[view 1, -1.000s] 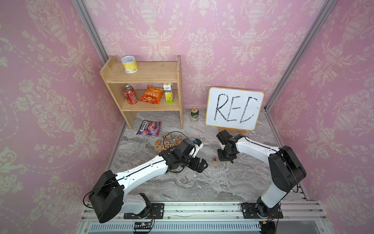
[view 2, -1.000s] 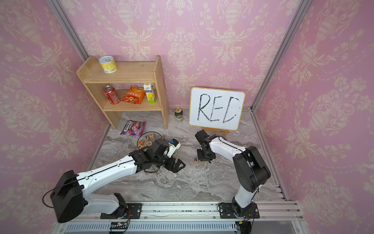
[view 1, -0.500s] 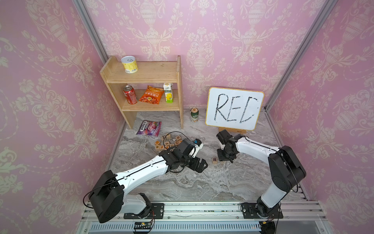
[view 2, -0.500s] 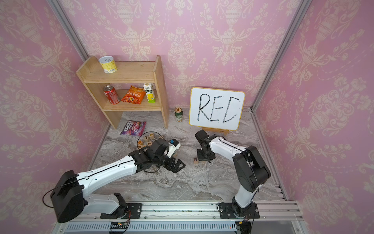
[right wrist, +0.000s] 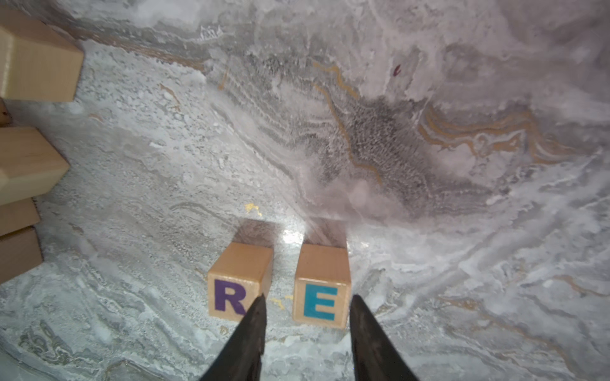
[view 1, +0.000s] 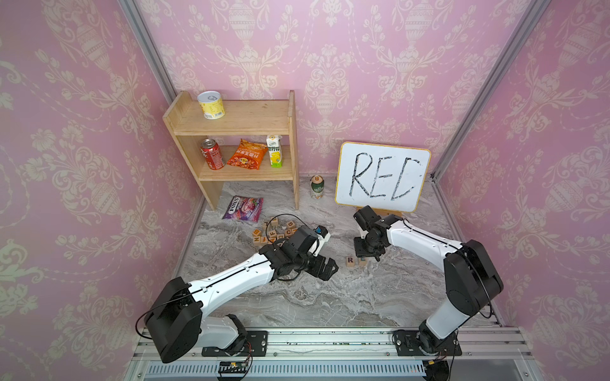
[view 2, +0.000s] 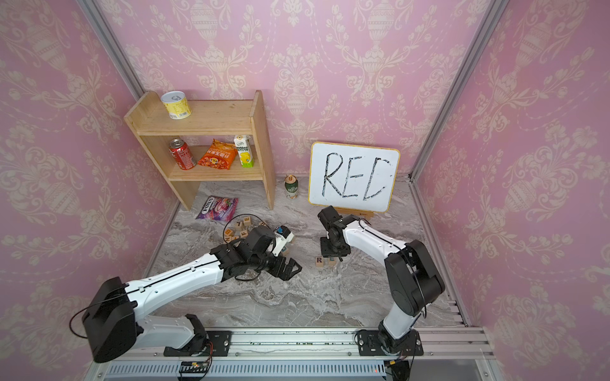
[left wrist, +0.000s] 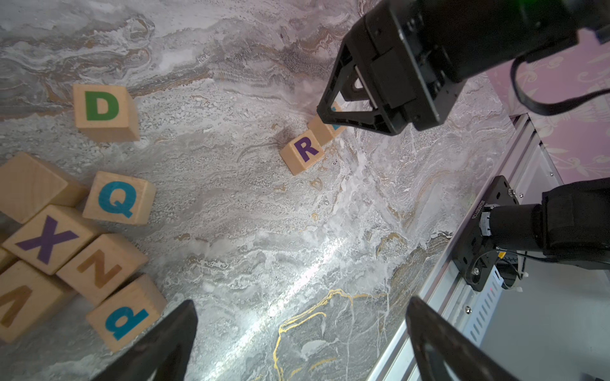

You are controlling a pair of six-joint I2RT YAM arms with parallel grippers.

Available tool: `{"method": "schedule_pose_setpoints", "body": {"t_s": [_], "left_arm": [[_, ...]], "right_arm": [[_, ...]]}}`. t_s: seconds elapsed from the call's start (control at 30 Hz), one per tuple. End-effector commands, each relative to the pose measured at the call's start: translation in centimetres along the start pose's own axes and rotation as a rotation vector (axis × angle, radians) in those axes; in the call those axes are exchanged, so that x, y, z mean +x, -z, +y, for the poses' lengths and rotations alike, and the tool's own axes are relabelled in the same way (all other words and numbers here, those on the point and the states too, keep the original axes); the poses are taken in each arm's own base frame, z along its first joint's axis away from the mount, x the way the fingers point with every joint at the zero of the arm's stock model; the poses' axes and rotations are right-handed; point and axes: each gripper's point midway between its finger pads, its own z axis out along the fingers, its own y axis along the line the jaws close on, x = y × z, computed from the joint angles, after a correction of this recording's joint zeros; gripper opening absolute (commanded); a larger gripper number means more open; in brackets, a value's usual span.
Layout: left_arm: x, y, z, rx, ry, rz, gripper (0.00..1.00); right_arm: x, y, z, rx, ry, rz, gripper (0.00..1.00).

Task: Assemble the uppercase word "red" with letter blocks
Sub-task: Move the letter block to the center of the board.

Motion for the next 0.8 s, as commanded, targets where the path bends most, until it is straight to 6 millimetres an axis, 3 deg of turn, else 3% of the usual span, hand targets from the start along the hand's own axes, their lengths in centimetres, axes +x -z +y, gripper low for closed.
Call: {"method": "schedule_pose_setpoints", "body": {"t_s": [0.0, 0.07, 0.43, 0.77], "left_arm": [[-0.9, 0.7, 0.1, -0.032, 0.005, -0.043, 0.99], [-1.3, 0.9, 0.3, -0.048, 0.007, -0.055, 0.99], [-4.6, 2.9, 3.1, -0.147, 0.091, -0.093, 0.99], [-6.4, 5.2, 5.2, -0.204, 0.136, -0.151, 0.99]], "right_arm": [[0.0, 2.0, 0.3, -0.008, 0.003, -0.017, 0.55], [-1.2, 3.2, 0.8, -0.025, 0.001, -0.053, 0.64], [-2.7, 5.9, 2.8, -0.111, 0.01, -0.089, 1.0], [-4.1, 6.9, 4.5, -0.168, -0.006, -0.099, 1.0]]}}
